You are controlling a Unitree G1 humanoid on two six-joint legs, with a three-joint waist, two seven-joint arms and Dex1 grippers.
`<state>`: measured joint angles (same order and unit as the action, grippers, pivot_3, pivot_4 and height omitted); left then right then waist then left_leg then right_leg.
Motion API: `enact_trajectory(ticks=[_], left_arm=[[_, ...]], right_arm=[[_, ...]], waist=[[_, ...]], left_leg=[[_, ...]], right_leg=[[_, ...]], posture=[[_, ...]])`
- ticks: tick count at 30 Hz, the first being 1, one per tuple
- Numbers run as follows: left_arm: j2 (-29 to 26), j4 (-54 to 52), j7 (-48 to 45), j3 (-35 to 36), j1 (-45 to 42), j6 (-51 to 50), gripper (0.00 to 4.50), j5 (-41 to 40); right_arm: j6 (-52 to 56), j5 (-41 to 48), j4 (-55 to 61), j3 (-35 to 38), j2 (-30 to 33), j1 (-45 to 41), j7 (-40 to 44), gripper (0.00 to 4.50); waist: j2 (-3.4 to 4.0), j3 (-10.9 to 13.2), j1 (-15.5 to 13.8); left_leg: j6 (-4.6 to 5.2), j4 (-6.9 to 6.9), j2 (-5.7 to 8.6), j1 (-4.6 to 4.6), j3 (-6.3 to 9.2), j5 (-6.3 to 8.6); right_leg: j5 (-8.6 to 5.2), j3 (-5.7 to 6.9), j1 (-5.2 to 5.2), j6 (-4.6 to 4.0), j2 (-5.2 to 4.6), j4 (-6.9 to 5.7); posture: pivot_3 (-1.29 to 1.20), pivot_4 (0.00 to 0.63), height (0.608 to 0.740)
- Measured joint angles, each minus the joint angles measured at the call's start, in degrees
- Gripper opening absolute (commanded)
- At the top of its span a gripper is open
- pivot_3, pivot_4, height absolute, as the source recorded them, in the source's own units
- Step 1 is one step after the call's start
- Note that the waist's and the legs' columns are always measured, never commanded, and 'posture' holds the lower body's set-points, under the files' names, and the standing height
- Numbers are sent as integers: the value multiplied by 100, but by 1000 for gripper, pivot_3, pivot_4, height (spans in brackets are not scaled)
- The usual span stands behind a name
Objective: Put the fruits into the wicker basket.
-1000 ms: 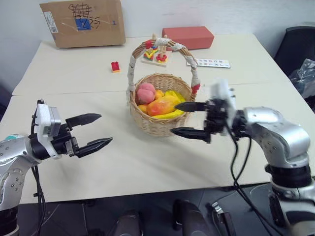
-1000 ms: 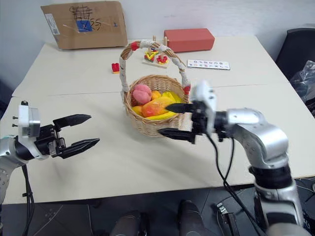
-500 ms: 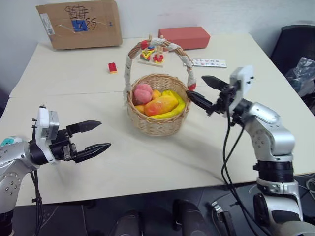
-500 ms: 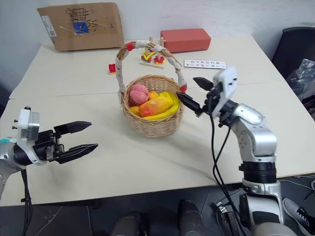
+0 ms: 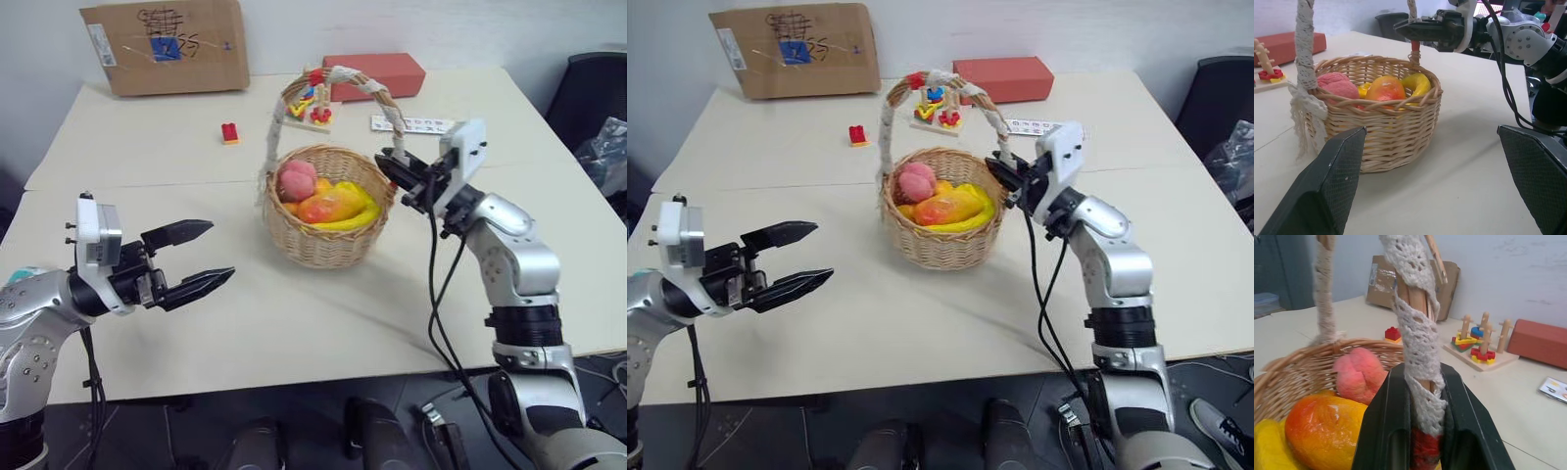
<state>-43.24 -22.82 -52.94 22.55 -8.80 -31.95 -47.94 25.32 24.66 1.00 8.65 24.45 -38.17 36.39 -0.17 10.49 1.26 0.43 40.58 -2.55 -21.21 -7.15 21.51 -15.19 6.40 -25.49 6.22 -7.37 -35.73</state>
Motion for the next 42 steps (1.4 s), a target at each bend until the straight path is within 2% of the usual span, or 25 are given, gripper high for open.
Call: enact_trajectory(ticks=[3, 7, 9, 14, 19, 24, 31, 32, 37, 40, 42], left_arm=[[75, 141, -29, -198, -204, 47, 4500, 36], [189, 408, -169, -472, -456, 205, 4500, 146], [198, 555, -207, -535, -504, 227, 4500, 199], [219, 858, -370, -707, -779, 371, 4500, 336], [230, 1021, -435, -813, -910, 434, 4500, 405], [229, 1029, -477, -833, -1025, 436, 4500, 444], [141, 1043, -555, -720, -695, 439, 4500, 489], [118, 1047, -557, -681, -605, 435, 4500, 491], [-91, 1047, -669, -414, 168, 662, 4500, 765], [-212, 1095, -793, -273, 900, 1076, 4500, 1199], [-221, 1128, -853, -224, 1195, 1313, 4500, 1392]], right_arm=[[259, 152, 222, 381, 284, 113, -201, 309], [350, 167, 283, 1256, 1216, 492, -350, 309], [336, 128, 150, 1542, 1440, 609, -360, 309], [-41, 135, -1300, 2310, 2172, 796, 4, 309], [-849, 7, -2657, 2309, 2424, 645, 485, 309], [-1049, -17, -3125, 2260, 2605, 657, 948, 1908], [-1012, 337, -1885, 2612, 2587, 2050, 1175, 4297], [-1047, 357, -1771, 2681, 2585, 2224, 1207, 4456], [-1801, 431, -1229, 3011, 2367, 3520, 1875, 4456], [-2172, 430, -964, 2812, 2356, 4331, 2752, 4456], [-2295, 430, -800, 2486, 2345, 4529, 3197, 4456]], waist=[[0, 0, -1], [0, 0, -58], [0, 0, -66], [0, 0, -68], [0, 0, 28], [1, 0, 33], [1, 0, -38], [1, 0, -52], [3, -1, -103], [3, -1, -98], [2, -1, -87]], left_leg=[[3, 1, 7, -1, 0, -1], [4, -5, 9, -1, -11, -1], [4, -6, 8, 2, -16, -1], [9, -6, 6, 12, -36, -4], [8, -6, 2, 15, -40, -5], [8, -6, -1, 16, -40, -5], [7, -5, -1, 14, -37, -5], [7, -5, -1, 15, -37, -5], [6, -8, -2, 22, -42, -4], [6, -10, -4, 30, -47, -1], [8, -10, -8, 47, -52, 1]], right_leg=[[0, -2, 0, 1, -2, 1], [0, 3, 0, 1, -2, 8], [0, 0, 0, 1, -1, 9], [3, -13, 3, 6, 3, 13], [3, -17, 3, 6, 6, 11], [4, -18, 3, 7, 6, 10], [5, -18, 4, 9, 5, 14], [5, -18, 6, 9, 5, 14], [6, -23, 9, 11, 11, 21], [6, -27, 11, 10, 12, 26], [9, -35, 17, 4, 10, 40]], posture=[[0, 150, 740], [0, 150, 740], [0, 150, 740], [0, 150, 740], [0, 150, 740], [0, 150, 740], [0, 150, 740], [0, 150, 740], [0, 150, 740], [0, 150, 740], [0, 150, 740]])
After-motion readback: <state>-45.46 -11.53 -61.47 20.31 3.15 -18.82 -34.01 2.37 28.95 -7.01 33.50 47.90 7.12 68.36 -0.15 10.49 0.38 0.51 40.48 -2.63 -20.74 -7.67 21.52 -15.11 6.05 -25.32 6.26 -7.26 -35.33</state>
